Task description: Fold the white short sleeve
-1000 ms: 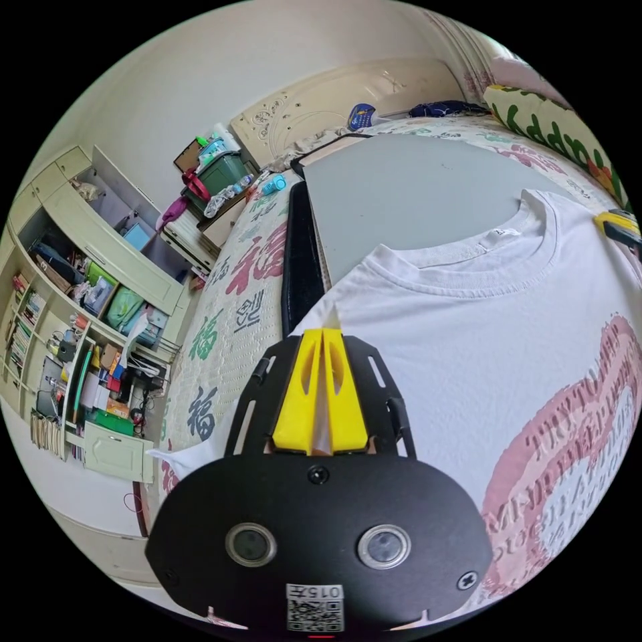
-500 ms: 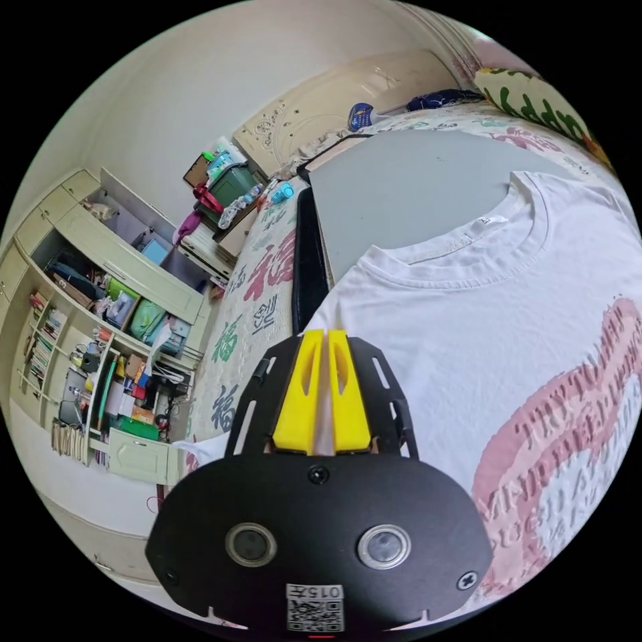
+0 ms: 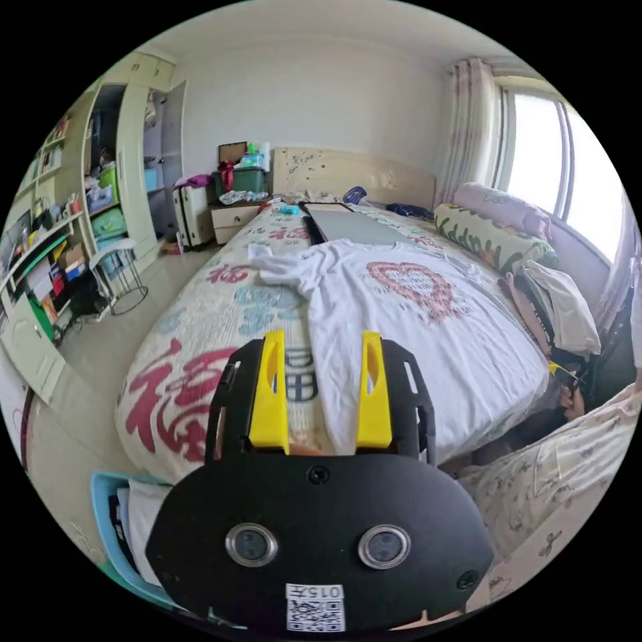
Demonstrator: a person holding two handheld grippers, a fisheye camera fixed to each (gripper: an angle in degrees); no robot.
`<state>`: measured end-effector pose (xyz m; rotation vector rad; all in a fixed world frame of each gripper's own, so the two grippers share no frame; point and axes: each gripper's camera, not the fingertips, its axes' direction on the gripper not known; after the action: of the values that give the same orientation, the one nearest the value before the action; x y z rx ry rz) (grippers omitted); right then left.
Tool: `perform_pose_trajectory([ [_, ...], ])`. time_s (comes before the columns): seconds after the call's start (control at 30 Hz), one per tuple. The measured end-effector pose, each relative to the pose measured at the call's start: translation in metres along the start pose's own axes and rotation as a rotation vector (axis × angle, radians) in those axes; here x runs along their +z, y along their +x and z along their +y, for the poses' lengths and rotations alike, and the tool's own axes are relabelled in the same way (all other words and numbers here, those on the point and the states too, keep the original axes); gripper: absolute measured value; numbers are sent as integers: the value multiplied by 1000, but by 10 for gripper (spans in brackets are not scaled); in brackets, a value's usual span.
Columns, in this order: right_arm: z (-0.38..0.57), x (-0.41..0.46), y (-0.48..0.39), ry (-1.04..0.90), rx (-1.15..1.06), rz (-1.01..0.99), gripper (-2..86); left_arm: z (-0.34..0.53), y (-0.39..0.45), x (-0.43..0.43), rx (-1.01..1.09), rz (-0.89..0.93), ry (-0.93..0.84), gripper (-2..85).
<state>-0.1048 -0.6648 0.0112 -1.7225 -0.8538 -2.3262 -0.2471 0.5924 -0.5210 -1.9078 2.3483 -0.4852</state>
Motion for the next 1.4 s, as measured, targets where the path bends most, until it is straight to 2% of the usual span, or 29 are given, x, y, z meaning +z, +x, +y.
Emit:
perform_pose_trajectory([
  [0.07, 5, 0, 12, 0, -9, -3, 114, 91, -42, -35, -118, 26, -32, 162],
  [0.17, 12, -3, 29, -8, 3, -18, 112, 173, -81, -47, -257, 136, -10, 162],
  [0.27, 18, -4, 42, -54, 10, 1, 107, 202, -89, -36, -228, 234, -53, 145],
  [0.37, 25, 2, 47, -86, 6, 45, 98, 217, -98, -28, -243, 140, -91, 114],
  [0.43, 32, 9, 46, -105, -17, 61, 73, 223, -106, -33, -262, 147, -51, 84],
  [0.5, 38, 17, 45, -164, -54, 46, 38, 226, -117, -39, -268, 180, -40, 15],
  [0.57, 49, 15, 51, -139, -43, 56, 16, 227, -135, -56, -277, 250, -15, -1],
  [0.77, 90, 10, 59, -120, -47, 2, 4, 199, -164, -130, -193, 201, -5, -4],
  [0.93, 131, 57, 60, -204, -21, 86, 16, 194, -165, -108, -157, 167, -119, 14],
  [1.0, 147, 63, 57, -196, -21, 97, 35, 194, -169, -111, -146, 148, -100, 35],
  [1.1, 174, 53, 62, -174, 32, 145, 59, 181, -186, -151, -162, -36, -24, 68],
  [1.2, 202, 26, 51, 5, 57, 201, 46, 139, -187, -207, -109, -183, 162, 65],
  [1.27, 220, 6, 19, 246, 53, 280, 19, 93, -164, -237, -14, -234, 374, 68],
  [1.33, 231, -4, -17, 450, 44, 357, 7, 58, -143, -244, 50, -222, 548, 76],
  [1.4, 236, -16, -58, 661, 141, 447, 1, 19, -124, -237, 89, -157, 683, 80],
])
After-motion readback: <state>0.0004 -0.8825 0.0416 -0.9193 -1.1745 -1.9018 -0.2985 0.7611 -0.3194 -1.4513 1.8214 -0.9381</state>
